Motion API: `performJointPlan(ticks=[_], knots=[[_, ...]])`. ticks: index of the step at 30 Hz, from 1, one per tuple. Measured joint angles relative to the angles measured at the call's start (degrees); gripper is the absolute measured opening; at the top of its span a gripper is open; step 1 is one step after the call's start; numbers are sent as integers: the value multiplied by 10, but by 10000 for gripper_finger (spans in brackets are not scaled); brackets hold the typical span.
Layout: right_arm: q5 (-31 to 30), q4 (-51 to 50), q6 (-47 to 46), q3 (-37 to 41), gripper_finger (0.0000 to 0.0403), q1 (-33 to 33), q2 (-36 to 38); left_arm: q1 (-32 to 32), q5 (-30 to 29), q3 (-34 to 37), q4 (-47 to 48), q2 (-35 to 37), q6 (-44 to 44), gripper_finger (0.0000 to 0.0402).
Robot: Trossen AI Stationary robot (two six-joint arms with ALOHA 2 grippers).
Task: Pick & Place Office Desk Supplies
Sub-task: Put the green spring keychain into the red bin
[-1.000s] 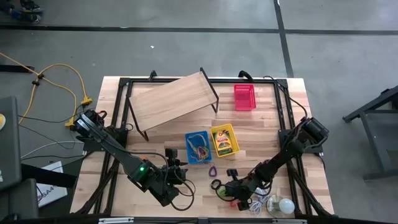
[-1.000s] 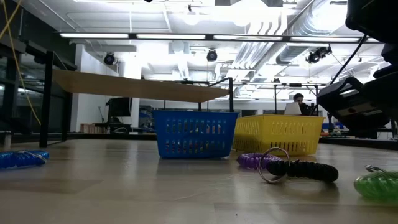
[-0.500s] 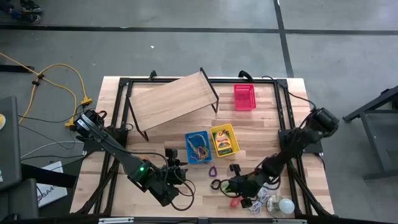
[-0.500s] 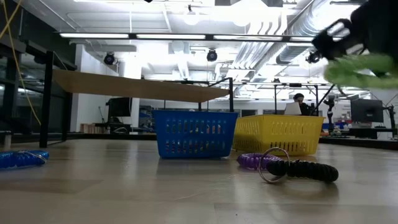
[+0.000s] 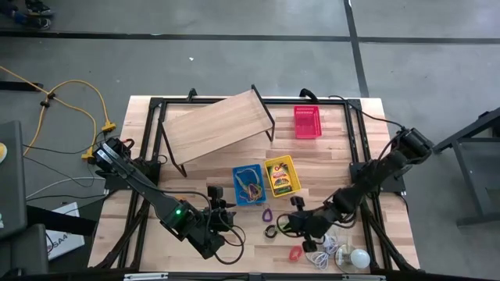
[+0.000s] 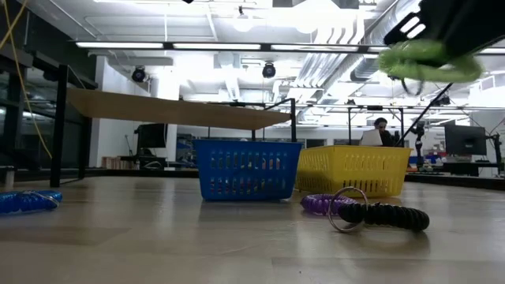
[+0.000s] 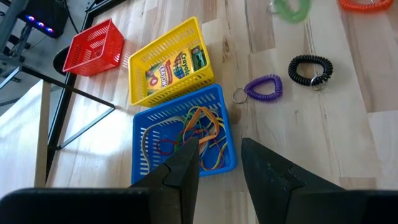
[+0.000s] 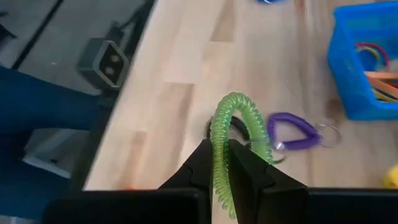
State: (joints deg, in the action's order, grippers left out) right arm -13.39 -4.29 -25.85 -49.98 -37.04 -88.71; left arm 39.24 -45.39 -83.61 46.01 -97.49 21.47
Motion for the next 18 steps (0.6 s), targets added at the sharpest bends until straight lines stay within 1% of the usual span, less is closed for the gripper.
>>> performJointPlan(ticks=[5, 10, 18], knots=[[6, -25, 0, 0, 23, 45, 0, 0, 0, 0, 0, 0, 0, 113], [42, -36, -17, 0, 23, 108, 0, 0, 0, 0, 0, 0, 0, 113], [54, -82, -9, 0, 23, 193, 38, 0, 0, 0, 0, 0, -2, 113]])
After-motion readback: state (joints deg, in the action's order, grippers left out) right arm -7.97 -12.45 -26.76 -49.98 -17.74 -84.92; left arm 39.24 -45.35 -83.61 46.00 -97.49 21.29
